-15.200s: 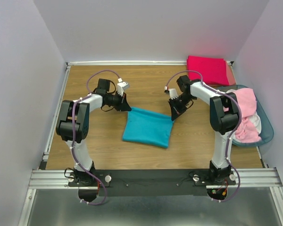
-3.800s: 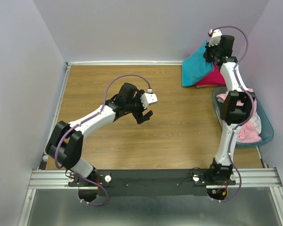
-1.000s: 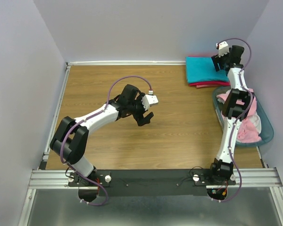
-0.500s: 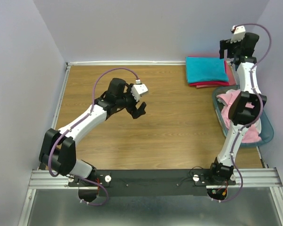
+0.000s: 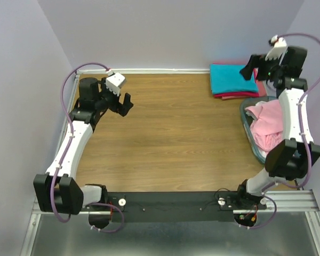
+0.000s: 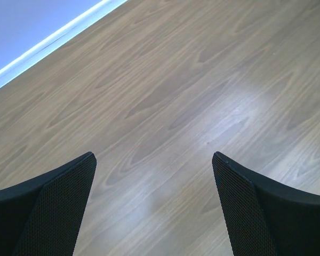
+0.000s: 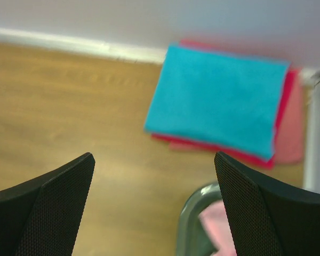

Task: Fold and stack the t-shirts
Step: Put the neatly folded tshirt into the corner of the board with the right arm

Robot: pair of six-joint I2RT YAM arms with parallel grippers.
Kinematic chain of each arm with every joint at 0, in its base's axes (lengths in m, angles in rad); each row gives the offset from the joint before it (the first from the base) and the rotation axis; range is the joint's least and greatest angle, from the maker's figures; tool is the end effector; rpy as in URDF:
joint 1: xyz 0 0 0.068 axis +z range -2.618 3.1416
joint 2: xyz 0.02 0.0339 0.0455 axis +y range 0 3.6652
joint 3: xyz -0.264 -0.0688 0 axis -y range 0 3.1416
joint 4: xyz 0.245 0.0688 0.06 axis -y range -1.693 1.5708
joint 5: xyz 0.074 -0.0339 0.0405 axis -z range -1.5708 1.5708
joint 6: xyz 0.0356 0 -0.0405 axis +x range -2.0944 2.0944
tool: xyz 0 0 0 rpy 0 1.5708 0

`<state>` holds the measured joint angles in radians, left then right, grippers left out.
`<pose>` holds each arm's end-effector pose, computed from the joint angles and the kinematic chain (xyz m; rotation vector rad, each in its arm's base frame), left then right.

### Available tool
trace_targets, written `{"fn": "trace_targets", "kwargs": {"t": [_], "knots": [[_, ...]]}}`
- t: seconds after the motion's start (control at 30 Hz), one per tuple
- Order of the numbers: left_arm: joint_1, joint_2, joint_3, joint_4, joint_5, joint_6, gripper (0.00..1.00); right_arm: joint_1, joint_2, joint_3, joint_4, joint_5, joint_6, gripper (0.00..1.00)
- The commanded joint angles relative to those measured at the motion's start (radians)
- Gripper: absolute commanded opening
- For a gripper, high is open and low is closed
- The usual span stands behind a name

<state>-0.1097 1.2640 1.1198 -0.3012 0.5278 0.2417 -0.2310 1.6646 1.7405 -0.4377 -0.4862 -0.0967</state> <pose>0.2822 -0.0491 0.3442 0.6683 1.8625 -0.4448 0.3768 -0.0715 0.4174 -0.1941 1.8866 0.2468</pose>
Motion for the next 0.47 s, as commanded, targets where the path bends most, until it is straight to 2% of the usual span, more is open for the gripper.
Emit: {"fn": "trace_targets", "kwargs": {"t": [0.0,0.03,0.17,0.3,0.43], "knots": [[0.028,-0.08,-0.066,-0.093,-0.051,0.037,0.97,0.047,-0.167,-0.249,-0.148,-0.046,-0.017,1.0],[0.03,-0.093,-0.081,-0.099,-0.057,0.039,0.98,0.082,-0.201,-0.351,-0.151,-0.013,-0.029,1.0],[0.03,-0.173,-0.161,-0.11,-0.083,0.039,0.98,0.119,-0.327,-0.56,-0.151,-0.017,-0.026,1.0],[0.031,-0.224,-0.196,-0.118,-0.123,0.024,0.97,0.144,-0.43,-0.676,-0.15,-0.011,-0.034,1.0],[0.031,-0.216,-0.176,-0.124,-0.123,-0.002,0.98,0.145,-0.47,-0.676,-0.153,0.009,-0.029,1.0]]}}
